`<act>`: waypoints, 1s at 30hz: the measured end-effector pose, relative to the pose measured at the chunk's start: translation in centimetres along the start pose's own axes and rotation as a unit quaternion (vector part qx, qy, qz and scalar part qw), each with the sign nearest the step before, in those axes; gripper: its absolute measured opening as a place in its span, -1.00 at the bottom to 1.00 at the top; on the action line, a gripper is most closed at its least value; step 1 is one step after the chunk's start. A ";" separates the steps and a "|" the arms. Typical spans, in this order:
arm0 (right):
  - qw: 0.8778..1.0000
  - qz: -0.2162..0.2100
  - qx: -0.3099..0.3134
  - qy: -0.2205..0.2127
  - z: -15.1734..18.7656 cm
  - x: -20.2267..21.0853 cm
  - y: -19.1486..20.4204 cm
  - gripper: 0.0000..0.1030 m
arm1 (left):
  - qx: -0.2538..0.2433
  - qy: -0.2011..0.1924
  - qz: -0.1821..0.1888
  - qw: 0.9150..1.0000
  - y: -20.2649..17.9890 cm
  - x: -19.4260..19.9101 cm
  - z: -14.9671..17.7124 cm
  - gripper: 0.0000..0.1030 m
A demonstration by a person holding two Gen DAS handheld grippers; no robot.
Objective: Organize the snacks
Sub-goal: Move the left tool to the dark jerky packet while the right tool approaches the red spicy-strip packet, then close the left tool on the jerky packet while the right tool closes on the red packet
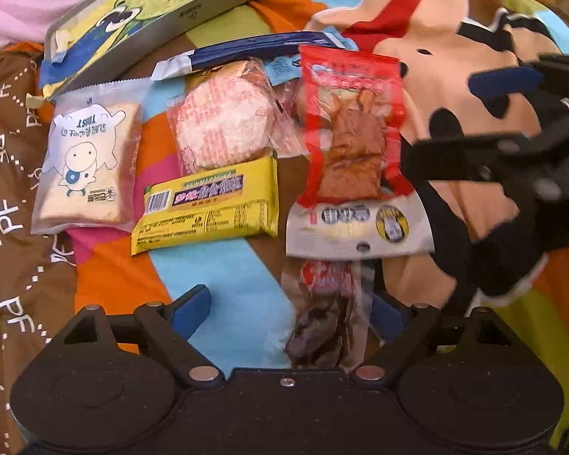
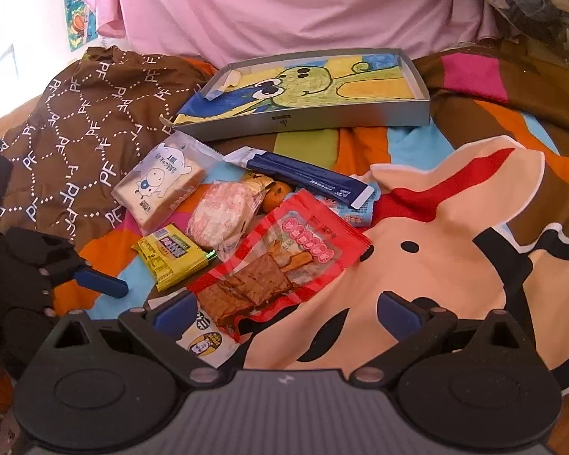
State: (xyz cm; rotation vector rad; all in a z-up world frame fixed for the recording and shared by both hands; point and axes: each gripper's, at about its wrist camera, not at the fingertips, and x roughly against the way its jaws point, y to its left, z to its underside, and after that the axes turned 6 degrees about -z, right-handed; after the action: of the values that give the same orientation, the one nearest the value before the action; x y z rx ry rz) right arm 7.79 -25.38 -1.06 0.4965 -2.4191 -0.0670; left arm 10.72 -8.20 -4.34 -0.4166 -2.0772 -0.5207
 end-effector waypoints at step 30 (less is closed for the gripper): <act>0.984 -0.021 -0.168 0.062 -1.2 -6.4 0.7 1.00 | 0.199 -0.032 0.008 0.979 6.6 2.5 4.4 0.06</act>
State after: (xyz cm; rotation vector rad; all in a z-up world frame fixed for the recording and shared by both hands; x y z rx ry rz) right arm 12.87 -22.32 -3.83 0.3823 -2.2149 -0.4427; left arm 9.48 -0.07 -3.03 -0.2153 -2.1730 -0.0742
